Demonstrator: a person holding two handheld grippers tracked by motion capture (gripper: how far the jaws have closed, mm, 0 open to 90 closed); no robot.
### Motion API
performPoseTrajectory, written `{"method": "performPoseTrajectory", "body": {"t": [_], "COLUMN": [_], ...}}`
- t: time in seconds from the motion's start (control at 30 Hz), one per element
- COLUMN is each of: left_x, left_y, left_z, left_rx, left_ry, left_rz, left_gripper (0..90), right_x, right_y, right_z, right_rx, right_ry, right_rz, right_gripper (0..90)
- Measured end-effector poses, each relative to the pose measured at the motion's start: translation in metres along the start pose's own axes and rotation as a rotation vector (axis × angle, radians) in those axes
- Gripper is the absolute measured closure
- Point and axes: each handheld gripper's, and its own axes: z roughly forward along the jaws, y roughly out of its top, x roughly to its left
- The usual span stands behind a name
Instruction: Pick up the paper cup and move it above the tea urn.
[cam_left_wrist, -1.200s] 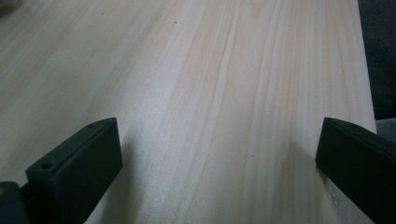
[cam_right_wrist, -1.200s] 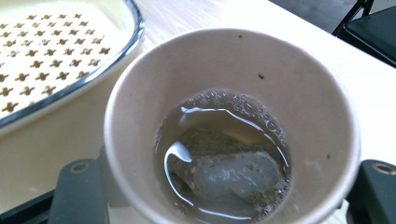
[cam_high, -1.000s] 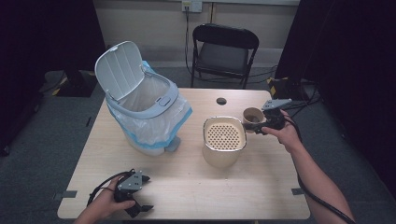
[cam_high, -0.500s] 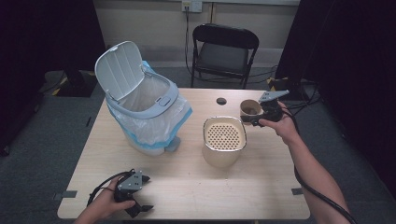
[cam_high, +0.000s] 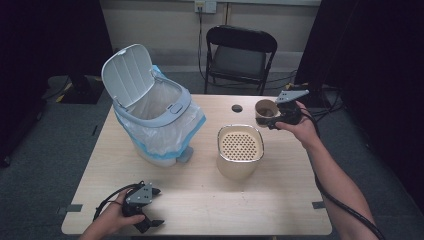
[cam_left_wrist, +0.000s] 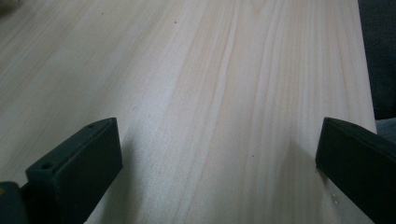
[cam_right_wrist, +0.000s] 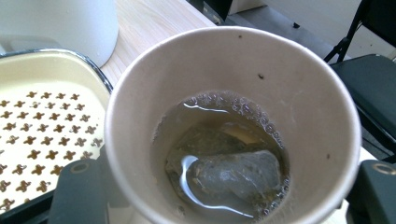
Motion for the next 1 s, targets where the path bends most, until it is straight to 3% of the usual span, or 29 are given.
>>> {"method": "performPoseTrajectory", "body": {"t": [0.33, 0.63, 1.0], "left_x": [0.0, 0.0, 0.0], "left_y": [0.0, 0.0, 0.0], "left_z": [0.0, 0.0, 0.0], "left_rx": [-0.002, 0.0, 0.002], "left_ry": [-0.001, 0.0, -0.001], "left_rz": [0.001, 0.0, -0.002], "left_gripper": [0.0, 0.0, 0.0], "right_x": [0.008, 0.02, 0.04], "right_y": [0.014, 0.027, 0.035], "right_z": [-0.006, -0.01, -0.016], "right_rx": [-0.021, -0.035, -0.048], "right_ry": [-0.016, -0.036, -0.132], "right_rz": [-0.05, -0.13, -0.289], "right_gripper": [27.9, 28.2, 28.9]}}
